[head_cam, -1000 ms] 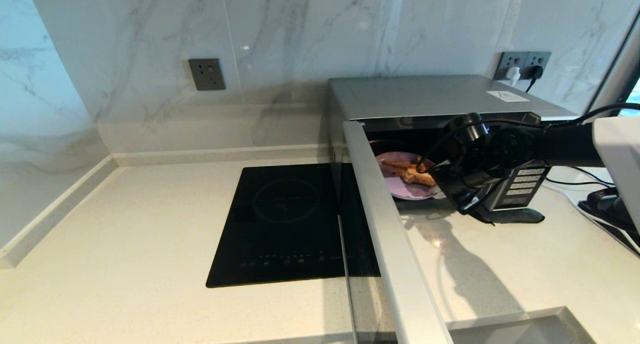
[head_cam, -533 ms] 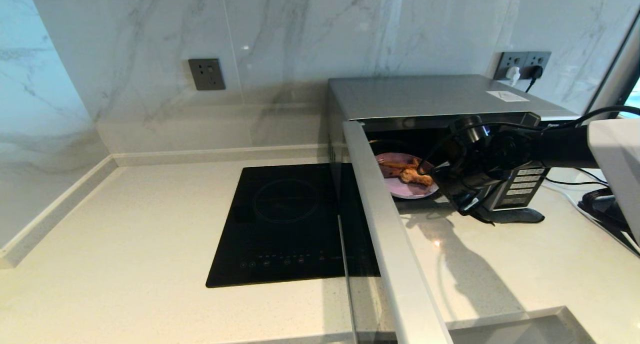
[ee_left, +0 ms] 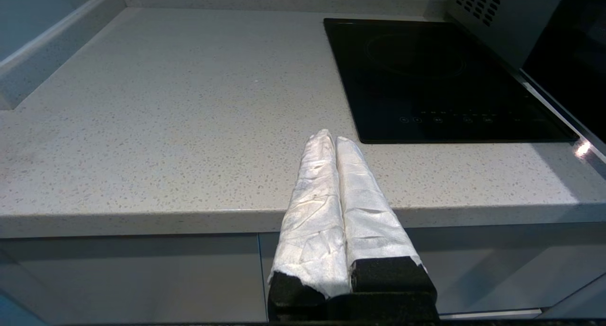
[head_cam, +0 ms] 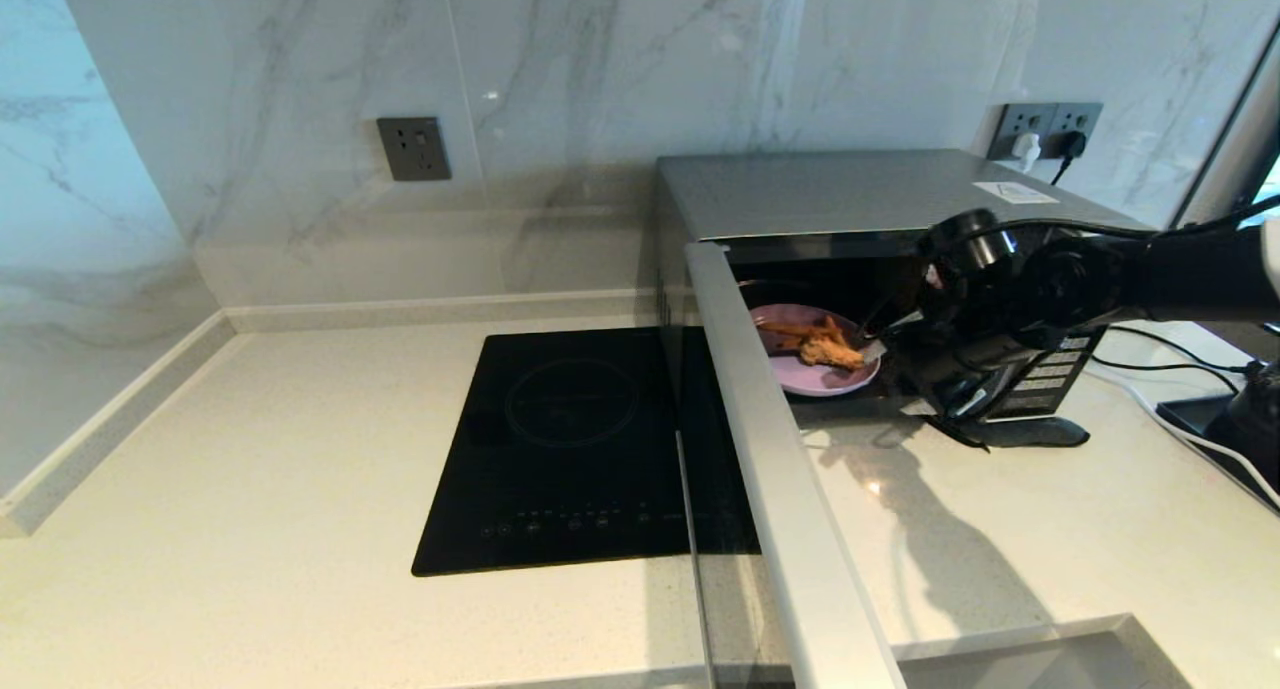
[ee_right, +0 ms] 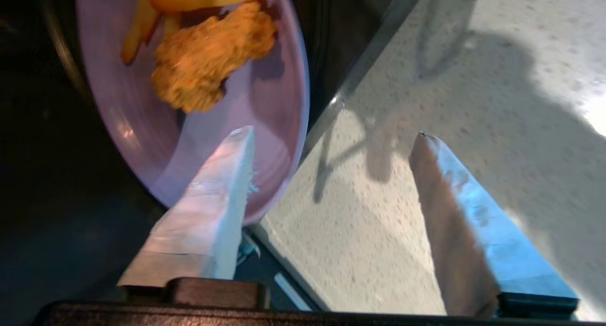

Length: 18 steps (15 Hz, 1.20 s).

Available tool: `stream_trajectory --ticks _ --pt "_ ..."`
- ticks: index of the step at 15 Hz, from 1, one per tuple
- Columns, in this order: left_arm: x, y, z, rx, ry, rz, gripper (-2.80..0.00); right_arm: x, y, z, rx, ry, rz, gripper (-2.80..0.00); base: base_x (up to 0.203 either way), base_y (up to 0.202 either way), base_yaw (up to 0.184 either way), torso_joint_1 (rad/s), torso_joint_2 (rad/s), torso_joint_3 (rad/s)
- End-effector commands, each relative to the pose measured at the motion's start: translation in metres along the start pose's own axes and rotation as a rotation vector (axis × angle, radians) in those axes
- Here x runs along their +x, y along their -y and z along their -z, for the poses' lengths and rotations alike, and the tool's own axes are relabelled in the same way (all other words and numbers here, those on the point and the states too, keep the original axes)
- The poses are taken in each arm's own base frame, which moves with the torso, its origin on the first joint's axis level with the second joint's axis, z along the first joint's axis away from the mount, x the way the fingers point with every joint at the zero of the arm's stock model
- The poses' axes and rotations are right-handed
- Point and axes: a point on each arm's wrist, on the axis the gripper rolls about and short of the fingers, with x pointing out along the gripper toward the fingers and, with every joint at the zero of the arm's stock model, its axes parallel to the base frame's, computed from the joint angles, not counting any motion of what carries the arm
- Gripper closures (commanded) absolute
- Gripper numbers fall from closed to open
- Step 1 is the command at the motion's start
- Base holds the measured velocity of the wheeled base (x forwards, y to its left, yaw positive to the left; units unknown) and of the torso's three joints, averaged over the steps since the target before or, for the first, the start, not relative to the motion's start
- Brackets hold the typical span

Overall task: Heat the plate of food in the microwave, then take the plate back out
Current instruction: Put the plate in the microwave oven, then close the microwave oven

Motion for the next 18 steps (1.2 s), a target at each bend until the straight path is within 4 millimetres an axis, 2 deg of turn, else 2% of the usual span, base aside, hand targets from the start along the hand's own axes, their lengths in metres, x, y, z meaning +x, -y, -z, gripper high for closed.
stream_trajectory --ticks 1,3,5,9,12,13,14,15,16,18 --pt "0.0 0.0 0.0 -0.001 -0.001 0.0 0.0 -0.051 0.002 -0.004 0.009 0.032 -0.057 -2.8 0.0 0.0 0.0 0.0 0.0 0.0" --pt "0.0 0.0 0.0 -0.001 -0.001 0.0 0.0 -0.08 0.022 0.001 -0.032 0.045 -0.03 -2.8 0.0 0.0 0.0 0.0 0.0 0.0" --pt "0.0 0.0 0.0 -0.001 -0.001 0.0 0.0 -0.114 0.056 0.012 -0.094 0.054 0.012 -2.8 0.0 0.0 0.0 0.0 0.0 0.0" --pt "0.0 0.0 0.0 -0.001 -0.001 0.0 0.0 -0.185 0.152 0.04 -0.169 0.142 0.087 -2.8 0.0 0.0 0.0 0.0 0.0 0.0" --pt "0.0 0.0 0.0 -0.001 -0.001 0.0 0.0 -0.223 0.211 0.053 -0.135 0.2 0.178 -2.8 0.0 0.0 0.0 0.0 0.0 0.0" --pt "0.0 0.0 0.0 -0.001 -0.001 0.0 0.0 -0.23 0.226 0.059 -0.12 0.186 0.222 -2.8 0.0 0.0 0.0 0.0 0.0 0.0" --pt "0.0 0.0 0.0 -0.001 -0.001 0.0 0.0 -0.236 0.233 0.062 -0.104 0.168 0.228 -2.8 0.0 0.0 0.0 0.0 0.0 0.0" --pt "0.0 0.0 0.0 -0.001 -0.001 0.0 0.0 -0.241 0.23 0.061 -0.099 0.174 0.203 -2.8 0.0 0.0 0.0 0.0 0.0 0.0" --pt "0.0 0.0 0.0 -0.001 -0.001 0.0 0.0 -0.248 0.224 0.058 -0.103 0.193 0.167 0.0 0.0 0.0 0.0 0.0 0.0 0.0" --pt "0.0 0.0 0.0 -0.001 -0.001 0.0 0.0 -0.269 0.216 0.055 -0.179 0.212 0.06 0.0 0.0 0.0 0.0 0.0 0.0 0.0"
